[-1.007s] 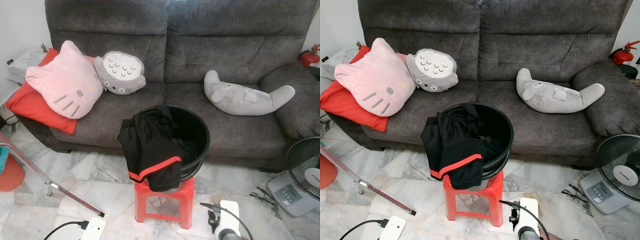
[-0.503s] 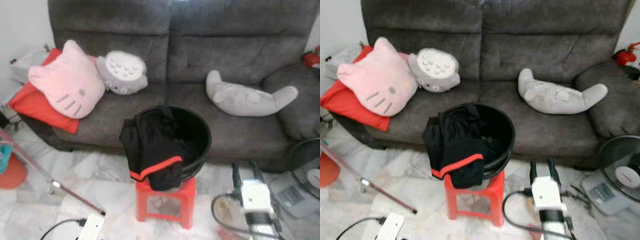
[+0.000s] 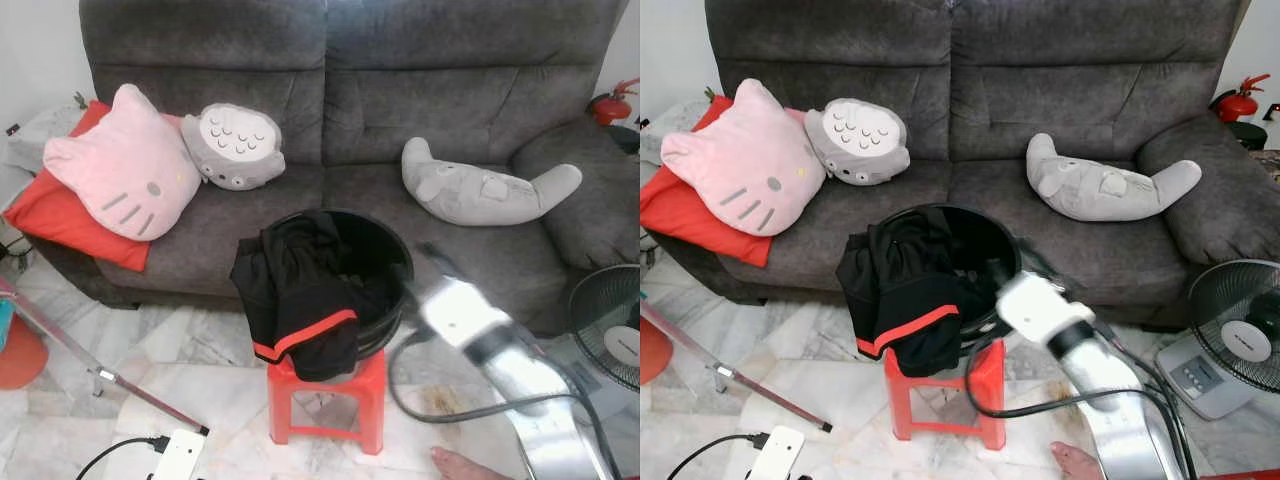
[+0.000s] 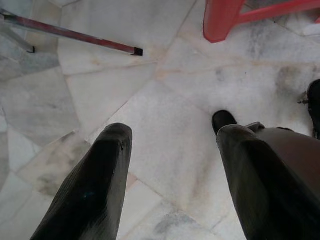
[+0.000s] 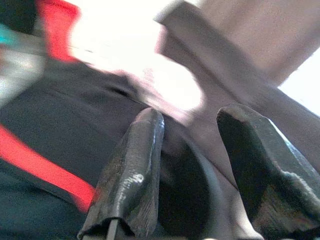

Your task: Hang hanger

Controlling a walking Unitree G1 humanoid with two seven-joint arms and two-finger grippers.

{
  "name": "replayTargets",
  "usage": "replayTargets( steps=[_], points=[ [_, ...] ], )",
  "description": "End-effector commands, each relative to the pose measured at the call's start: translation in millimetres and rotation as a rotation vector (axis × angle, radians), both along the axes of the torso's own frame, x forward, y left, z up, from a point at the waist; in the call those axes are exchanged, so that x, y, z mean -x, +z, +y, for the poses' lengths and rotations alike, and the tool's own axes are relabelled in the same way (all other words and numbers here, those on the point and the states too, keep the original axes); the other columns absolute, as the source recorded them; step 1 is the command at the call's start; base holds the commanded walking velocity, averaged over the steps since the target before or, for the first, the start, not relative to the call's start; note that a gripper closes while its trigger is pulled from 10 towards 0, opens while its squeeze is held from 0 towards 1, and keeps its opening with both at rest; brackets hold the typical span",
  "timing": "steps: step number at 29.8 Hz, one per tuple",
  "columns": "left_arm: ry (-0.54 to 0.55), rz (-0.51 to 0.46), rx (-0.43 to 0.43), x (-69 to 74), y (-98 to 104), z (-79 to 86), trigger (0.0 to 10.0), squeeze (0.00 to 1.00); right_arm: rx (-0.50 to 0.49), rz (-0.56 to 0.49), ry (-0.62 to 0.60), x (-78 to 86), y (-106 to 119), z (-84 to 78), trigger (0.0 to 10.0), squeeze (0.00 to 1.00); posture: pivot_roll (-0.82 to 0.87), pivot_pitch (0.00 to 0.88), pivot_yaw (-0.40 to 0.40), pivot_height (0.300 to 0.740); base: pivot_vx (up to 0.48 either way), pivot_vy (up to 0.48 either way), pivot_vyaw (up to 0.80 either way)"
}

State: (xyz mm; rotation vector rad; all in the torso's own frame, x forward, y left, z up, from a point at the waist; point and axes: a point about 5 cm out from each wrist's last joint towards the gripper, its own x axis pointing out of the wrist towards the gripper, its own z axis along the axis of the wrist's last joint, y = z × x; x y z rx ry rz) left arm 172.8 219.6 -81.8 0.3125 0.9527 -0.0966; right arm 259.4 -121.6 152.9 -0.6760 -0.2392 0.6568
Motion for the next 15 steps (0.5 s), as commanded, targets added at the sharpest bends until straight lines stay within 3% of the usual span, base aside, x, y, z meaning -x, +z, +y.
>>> replayTargets(
  steps=[1,5,10,15],
  points=[
    [0.007,0.008,0.0,1.0,-0.4,1.1,10.0,0.0,0.009,0.016,0.1,-5.5,7.2,16.9,10.0,0.0,-0.08,0.0,0.07,0.74,0.0,0.0,0.0],
    [0.012,0.003,0.001,-0.2,0.1,0.8,10.0,0.0,0.006,0.024,0.164,-12.0,17.3,29.9,10.0,0.0,-0.07,0.0,0.064,0.74,0.0,0.0,0.0],
    [0.019,-0.003,0.002,-1.7,1.2,2.6,10.0,0.0,0.26,0.179,0.337,-7.9,2.6,48.6,10.0,0.0,-0.07,0.0,0.07,0.74,0.0,0.0,0.0],
    [0.023,-0.003,0.004,-1.5,1.2,2.8,10.0,0.0,0.297,0.192,0.354,-11.9,2.4,54.4,10.0,0.0,-0.07,0.0,0.067,0.74,0.0,0.0,0.0]
  ],
)
